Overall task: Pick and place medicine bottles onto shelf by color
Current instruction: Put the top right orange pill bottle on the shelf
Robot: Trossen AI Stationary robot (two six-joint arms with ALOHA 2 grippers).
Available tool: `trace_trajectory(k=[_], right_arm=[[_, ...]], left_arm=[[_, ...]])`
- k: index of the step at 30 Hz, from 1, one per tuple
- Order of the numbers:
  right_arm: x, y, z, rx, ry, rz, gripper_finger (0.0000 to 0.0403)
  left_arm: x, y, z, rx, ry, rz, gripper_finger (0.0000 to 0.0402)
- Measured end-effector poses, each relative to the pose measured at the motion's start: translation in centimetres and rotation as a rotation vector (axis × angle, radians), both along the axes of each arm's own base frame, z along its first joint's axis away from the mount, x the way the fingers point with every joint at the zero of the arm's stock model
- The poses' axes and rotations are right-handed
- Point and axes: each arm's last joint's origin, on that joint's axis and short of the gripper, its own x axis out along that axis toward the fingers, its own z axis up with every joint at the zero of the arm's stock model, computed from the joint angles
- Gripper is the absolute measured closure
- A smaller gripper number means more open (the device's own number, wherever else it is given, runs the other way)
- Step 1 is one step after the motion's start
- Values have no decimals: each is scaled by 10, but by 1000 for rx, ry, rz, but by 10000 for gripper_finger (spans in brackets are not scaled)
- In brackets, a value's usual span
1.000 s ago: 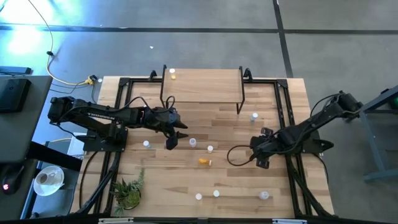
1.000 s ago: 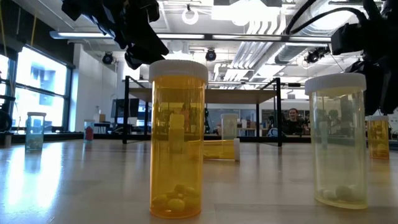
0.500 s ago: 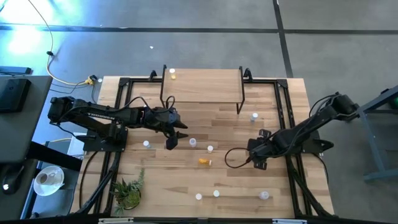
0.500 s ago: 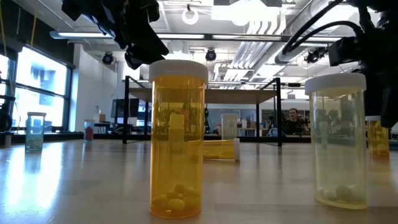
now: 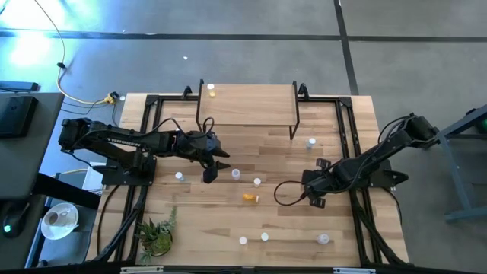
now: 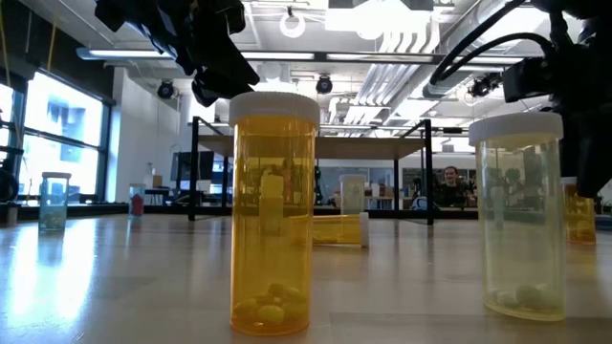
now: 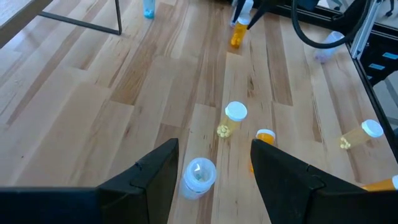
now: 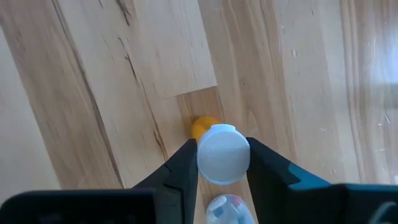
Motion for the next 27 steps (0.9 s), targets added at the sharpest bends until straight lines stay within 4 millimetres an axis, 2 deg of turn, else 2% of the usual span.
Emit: trace_trajectory(k=[9, 16, 21, 27], right_arm=[[7, -1, 1, 24, -59, -10, 304], [20, -7, 6, 9, -152, 17, 304], [35, -13, 26, -14, -232, 16, 304], [56, -26, 64, -97, -358, -1, 304]], left_arm=[[0, 0, 0, -1, 0, 0, 211], [0, 0, 0, 0, 0, 1, 211], [0, 0, 0, -1, 1, 1, 211], [-3, 0, -4, 18, 51, -15, 211]])
